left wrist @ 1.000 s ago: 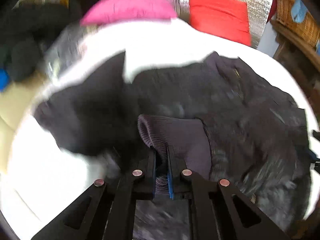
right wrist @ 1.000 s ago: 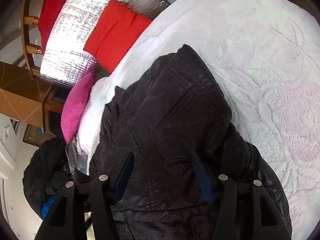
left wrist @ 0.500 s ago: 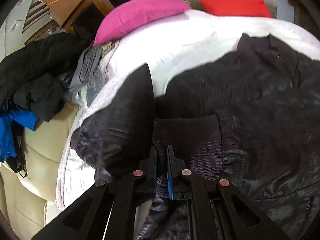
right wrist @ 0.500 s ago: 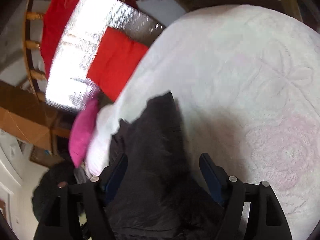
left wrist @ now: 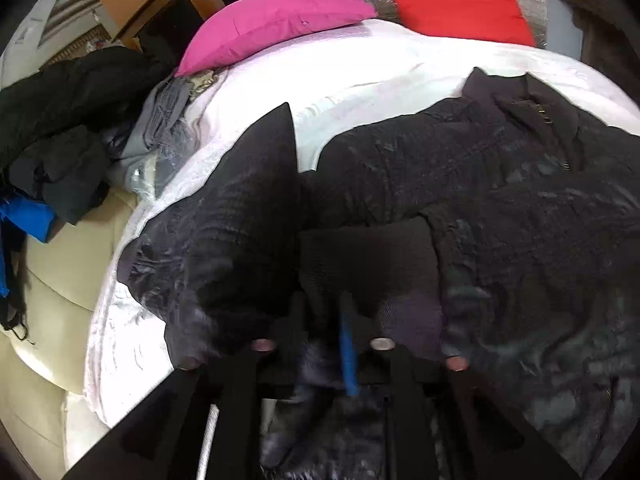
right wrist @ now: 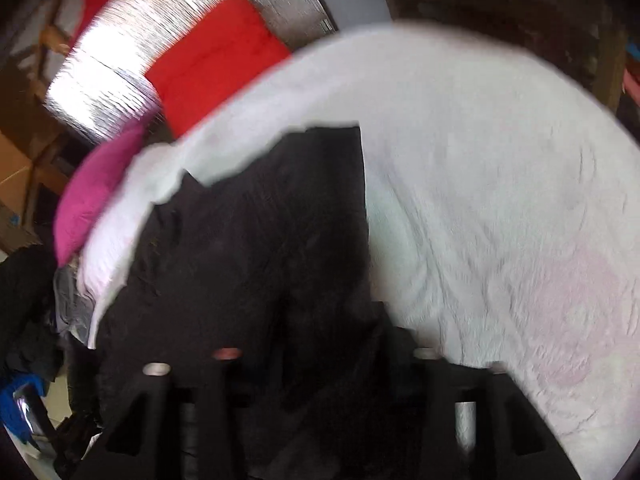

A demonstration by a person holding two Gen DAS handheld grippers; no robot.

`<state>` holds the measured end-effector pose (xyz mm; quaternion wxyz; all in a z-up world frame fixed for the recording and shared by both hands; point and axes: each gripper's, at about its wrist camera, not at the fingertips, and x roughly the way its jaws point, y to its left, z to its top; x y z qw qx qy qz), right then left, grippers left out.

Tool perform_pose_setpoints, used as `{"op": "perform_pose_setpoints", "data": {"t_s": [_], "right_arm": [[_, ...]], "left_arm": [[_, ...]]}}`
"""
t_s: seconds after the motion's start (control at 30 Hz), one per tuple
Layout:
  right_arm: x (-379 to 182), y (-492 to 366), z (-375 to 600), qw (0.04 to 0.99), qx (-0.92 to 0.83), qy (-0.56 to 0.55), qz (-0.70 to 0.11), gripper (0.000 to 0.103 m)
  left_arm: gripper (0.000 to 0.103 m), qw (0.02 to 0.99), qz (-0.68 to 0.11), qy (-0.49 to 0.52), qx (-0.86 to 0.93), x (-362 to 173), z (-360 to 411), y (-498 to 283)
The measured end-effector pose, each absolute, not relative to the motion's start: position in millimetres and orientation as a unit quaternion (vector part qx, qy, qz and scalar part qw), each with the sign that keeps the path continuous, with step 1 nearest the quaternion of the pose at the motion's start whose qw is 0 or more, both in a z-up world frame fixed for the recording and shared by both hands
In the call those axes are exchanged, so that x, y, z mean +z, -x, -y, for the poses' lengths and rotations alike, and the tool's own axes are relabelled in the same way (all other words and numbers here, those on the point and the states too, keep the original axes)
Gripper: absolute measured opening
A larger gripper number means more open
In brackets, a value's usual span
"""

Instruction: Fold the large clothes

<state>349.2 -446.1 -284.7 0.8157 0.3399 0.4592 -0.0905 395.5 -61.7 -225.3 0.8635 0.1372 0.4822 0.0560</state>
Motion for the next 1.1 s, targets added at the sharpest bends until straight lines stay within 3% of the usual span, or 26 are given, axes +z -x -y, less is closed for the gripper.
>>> {"op": "perform_pose_setpoints", "data": {"t_s": [0.07,0.13,0.2,0.3,0.53,0.63,0.77,1.1], "right_arm": [[-282.9,-342.6,452.1,0.805,-0.088,-0.377,-0.449,0.064],[-267.8,-333.3,458.1,0.819,-0.108,-0.385,-0.411,0.071],[-249.1,-314.7,463.7,0.842,-0.131,-0.380,-0.358,0.080],[-224.7,-293.9,460.1,0.874,-0.129,-0.369,-0.288,0.082],[-208.6,-287.6,412.3,0.897,-0.025,-0.343,-0.278,0.082],[-203.4,-297.3,390.7,0.909,-0.015,-0.300,-0.289,0.082],[-202.4,-307.7,373.0,0.917,-0.006,-0.263,-0.299,0.082],[-217.5,-317.2,359.0,0.915,-0.001,-0.246,-0.321,0.082]], "left_arm": [[0.053,0.871,-0.477,-0.110,0.034,-210.9,55.4,-382.4],[0.067,0.888,-0.451,-0.085,0.023,-192.7,37.7,-366.5],[0.076,0.907,-0.416,-0.056,0.021,-169.7,10.4,-346.3],[0.087,0.918,-0.390,0.006,0.070,-149.0,-61.1,-328.4],[0.087,0.854,-0.434,0.209,0.196,-191.3,-234.0,-344.4],[0.086,0.842,-0.442,0.236,0.200,-210.6,-256.0,-360.7],[0.059,0.823,-0.452,0.288,0.189,-235.0,-268.4,-392.1],[0.057,0.788,-0.442,0.380,0.198,-283.0,-297.2,-440.9]]}}
